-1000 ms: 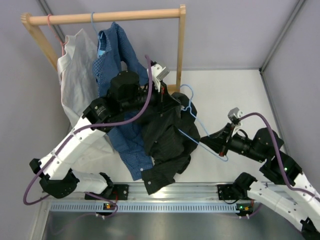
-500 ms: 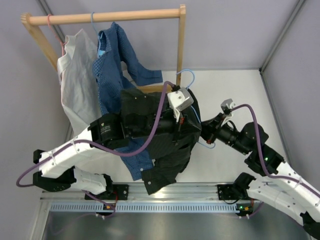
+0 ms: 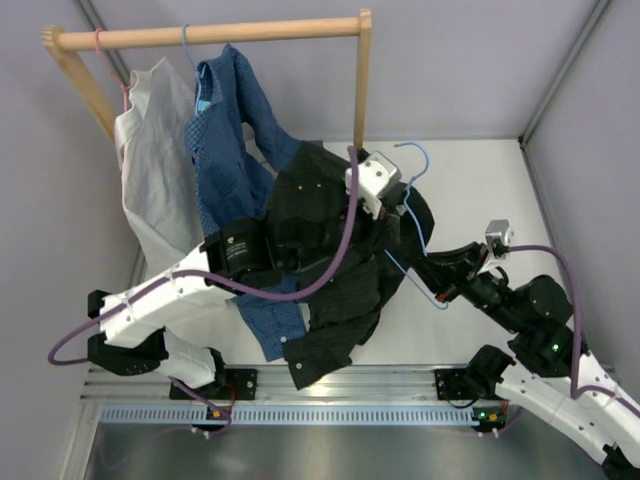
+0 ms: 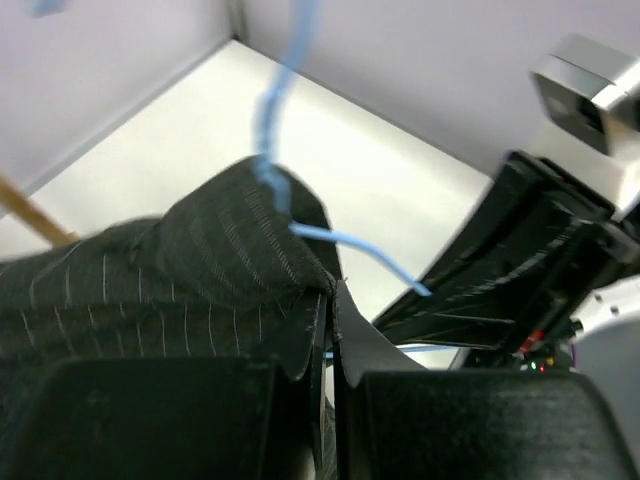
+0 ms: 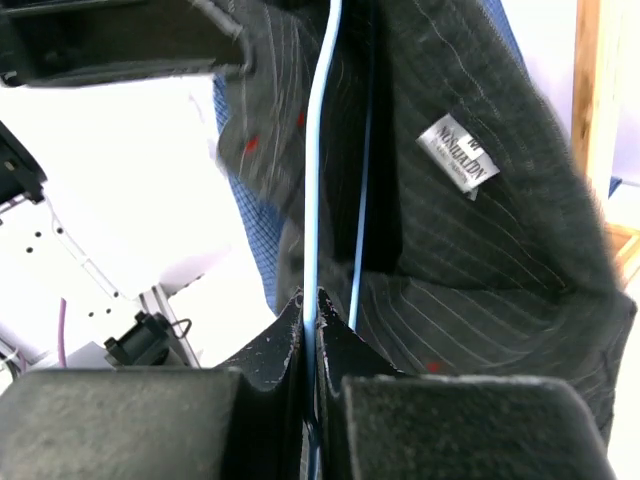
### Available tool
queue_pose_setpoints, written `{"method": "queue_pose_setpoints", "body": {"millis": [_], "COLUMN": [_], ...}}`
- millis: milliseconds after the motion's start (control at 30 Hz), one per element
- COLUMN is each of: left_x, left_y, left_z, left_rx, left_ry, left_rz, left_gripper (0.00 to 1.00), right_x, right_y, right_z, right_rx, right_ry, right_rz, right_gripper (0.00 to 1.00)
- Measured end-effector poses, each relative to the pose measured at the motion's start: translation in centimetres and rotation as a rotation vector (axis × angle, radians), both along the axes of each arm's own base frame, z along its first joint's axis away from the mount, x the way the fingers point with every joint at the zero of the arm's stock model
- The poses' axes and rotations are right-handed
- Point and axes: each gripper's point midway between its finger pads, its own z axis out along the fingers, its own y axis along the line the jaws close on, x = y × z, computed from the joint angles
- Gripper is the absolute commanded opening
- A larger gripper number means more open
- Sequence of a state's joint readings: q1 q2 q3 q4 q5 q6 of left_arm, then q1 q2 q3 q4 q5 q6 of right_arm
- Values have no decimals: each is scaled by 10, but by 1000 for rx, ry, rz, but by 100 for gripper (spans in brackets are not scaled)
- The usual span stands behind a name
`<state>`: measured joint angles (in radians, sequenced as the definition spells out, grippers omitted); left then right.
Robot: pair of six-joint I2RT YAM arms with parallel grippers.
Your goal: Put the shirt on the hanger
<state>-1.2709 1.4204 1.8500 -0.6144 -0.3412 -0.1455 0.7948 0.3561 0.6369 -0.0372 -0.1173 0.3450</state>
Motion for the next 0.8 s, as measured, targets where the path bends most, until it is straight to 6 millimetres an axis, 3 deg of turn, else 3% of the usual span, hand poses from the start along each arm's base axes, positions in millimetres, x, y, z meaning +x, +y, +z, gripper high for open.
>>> {"method": "queue_pose_setpoints", "body": {"millis": [100,233,467,500,600,633,800], "left_x": [-11,-22,-38,-38,-40,-41,-45], "left_y": [-17,-26,-23,-21,-17,-17,-10], "left_z": [-12,-21,-10,-7,-1,2,25], "left_rx": [44,81,56,51,49,47,26], "left_ry": [-5,-8,-22,-26,-43,-50,-108], "left_rz": [-105,-197,-292,-290,-298,-305,-327], "left_gripper": [0,0,0,4,82,98,98], "right_x": [4,6,6,5,4,4,6], "right_y": [5,6,0,-1,-4,-4,-1], "right_z": [-7,-8,-2,-3,-6,-8,-20], "right_rx": [-10,-4,36,46,84,98,120], "right_ry": [10,13,-8,-10,-21,-22,-8], "right_rz": [0,-2,-23,-26,-30,-28,-25], "right_gripper": [0,0,0,0,0,0,0]}}
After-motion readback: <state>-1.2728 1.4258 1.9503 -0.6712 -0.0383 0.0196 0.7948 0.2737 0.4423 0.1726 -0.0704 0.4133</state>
